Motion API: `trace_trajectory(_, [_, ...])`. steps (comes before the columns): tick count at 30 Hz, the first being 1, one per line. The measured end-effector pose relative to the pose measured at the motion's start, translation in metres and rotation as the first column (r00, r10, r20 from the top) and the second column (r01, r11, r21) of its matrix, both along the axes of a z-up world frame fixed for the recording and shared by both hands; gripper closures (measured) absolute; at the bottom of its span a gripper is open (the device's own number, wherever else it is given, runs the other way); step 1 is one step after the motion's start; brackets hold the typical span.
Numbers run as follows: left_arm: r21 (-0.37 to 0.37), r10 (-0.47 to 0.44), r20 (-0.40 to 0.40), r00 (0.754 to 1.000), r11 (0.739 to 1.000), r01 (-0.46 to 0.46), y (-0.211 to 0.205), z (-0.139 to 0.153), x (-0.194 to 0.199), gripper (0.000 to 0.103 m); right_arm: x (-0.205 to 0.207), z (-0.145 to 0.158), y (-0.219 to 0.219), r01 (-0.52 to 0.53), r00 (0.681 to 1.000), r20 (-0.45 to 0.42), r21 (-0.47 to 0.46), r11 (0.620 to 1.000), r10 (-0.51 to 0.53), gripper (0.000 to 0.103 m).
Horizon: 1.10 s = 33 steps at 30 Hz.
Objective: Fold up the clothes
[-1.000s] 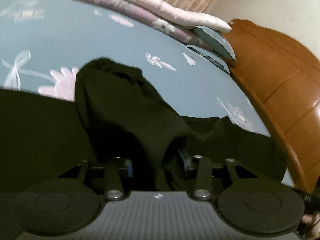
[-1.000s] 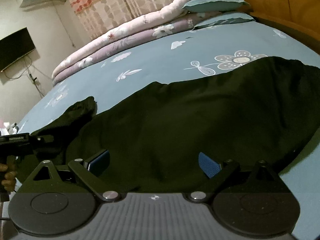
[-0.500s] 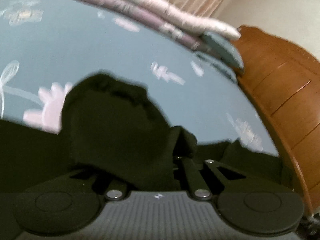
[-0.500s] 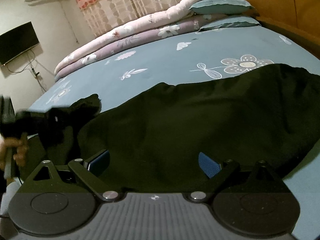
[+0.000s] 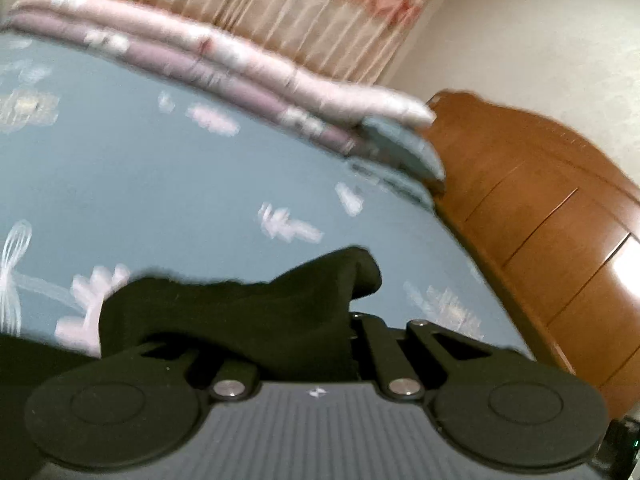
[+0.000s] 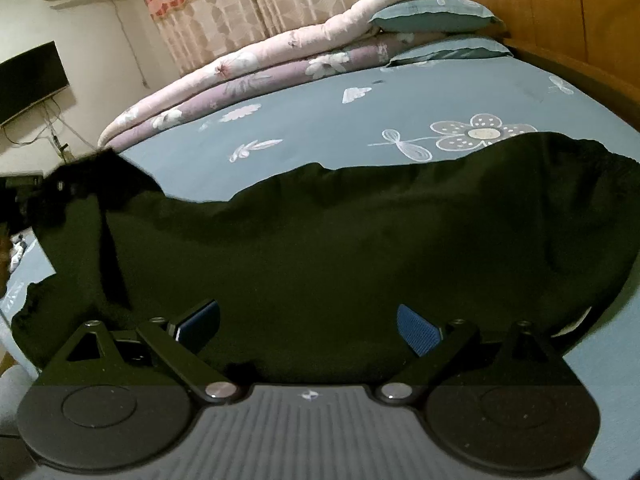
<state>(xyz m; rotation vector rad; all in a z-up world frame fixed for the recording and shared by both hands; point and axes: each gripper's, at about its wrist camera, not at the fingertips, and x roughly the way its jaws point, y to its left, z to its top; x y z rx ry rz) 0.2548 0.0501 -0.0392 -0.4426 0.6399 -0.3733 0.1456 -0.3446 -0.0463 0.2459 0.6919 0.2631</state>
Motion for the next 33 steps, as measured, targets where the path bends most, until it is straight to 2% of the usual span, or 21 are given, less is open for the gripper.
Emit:
trace_trajectory(2, [0.027,0.017,-0.051,0.999,1.000,-0.016,0.003,-0.020,-0.005,0.099,0.000,0.000,-0.001,0.005,1.000,-0.002,-0.004,1.000,-0.005,0.005])
trace_trajectory(7, [0.033,0.041,-0.175,0.984,0.999,-0.036,0.013,-0.059,-0.009,0.098,-0.003,0.007,-0.016,0.037,0.999,0.015,0.000,0.999,-0.037,0.005])
trace_trajectory(10, [0.018,0.028,-0.187,0.982,1.000,-0.026,0.014,-0.064,-0.017,0.098,-0.006,0.015,-0.037,0.087,0.996,0.034,-0.002,0.996,-0.087,0.005])
trace_trajectory(13, [0.010,0.025,-0.157,0.987,1.000,-0.024,0.015,-0.055,-0.024,0.098,-0.011,0.024,-0.071,0.173,0.983,0.059,0.020,0.985,-0.174,0.007])
trace_trajectory(14, [-0.002,0.023,-0.147,0.989,1.000,-0.023,0.016,-0.052,-0.026,0.098,-0.012,0.027,-0.085,0.216,0.974,0.063,0.028,0.976,-0.217,0.010])
trace_trajectory(16, [-0.016,0.013,-0.142,0.990,1.000,-0.015,0.016,-0.048,-0.024,0.098,-0.015,0.029,-0.114,0.284,0.956,0.061,0.060,0.957,-0.288,0.024])
trace_trajectory(18, [0.007,0.014,-0.142,0.990,1.000,-0.014,0.014,-0.047,-0.021,0.098,-0.017,0.026,-0.142,0.355,0.931,0.043,0.111,0.928,-0.361,0.030])
trace_trajectory(22, [-0.011,0.017,-0.158,0.987,1.000,-0.019,0.015,-0.054,-0.019,0.098,-0.019,0.013,-0.179,0.456,0.886,0.000,0.185,0.870,-0.464,0.039])
trace_trajectory(25, [-0.017,0.017,-0.172,0.985,1.000,-0.020,0.016,-0.059,-0.017,0.098,-0.017,0.000,-0.191,0.473,0.876,-0.023,0.236,0.849,-0.481,0.042])
trace_trajectory(29, [-0.017,0.016,-0.180,0.983,1.000,-0.020,0.015,-0.063,-0.017,0.098,-0.001,-0.012,-0.190,0.467,0.881,-0.040,0.226,0.855,-0.471,0.043])
trace_trajectory(30, [-0.016,0.016,-0.181,0.983,1.000,-0.020,0.015,-0.063,-0.017,0.098,0.003,-0.015,-0.189,0.469,0.881,-0.046,0.218,0.856,-0.471,0.049])
trace_trajectory(31, [-0.013,0.014,-0.183,0.983,1.000,-0.016,0.014,-0.063,-0.017,0.098,0.007,-0.017,-0.188,0.468,0.882,-0.048,0.210,0.859,-0.469,0.066])
trace_trajectory(32, [-0.006,0.018,-0.179,0.984,1.000,-0.020,0.013,-0.062,-0.018,0.099,0.010,-0.018,-0.187,0.469,0.881,-0.043,0.195,0.861,-0.470,0.076])
trace_trajectory(33, [-0.002,0.019,-0.169,0.985,1.000,-0.020,0.013,-0.059,-0.020,0.099,0.011,-0.017,-0.186,0.472,0.880,-0.036,0.178,0.864,-0.474,0.093])
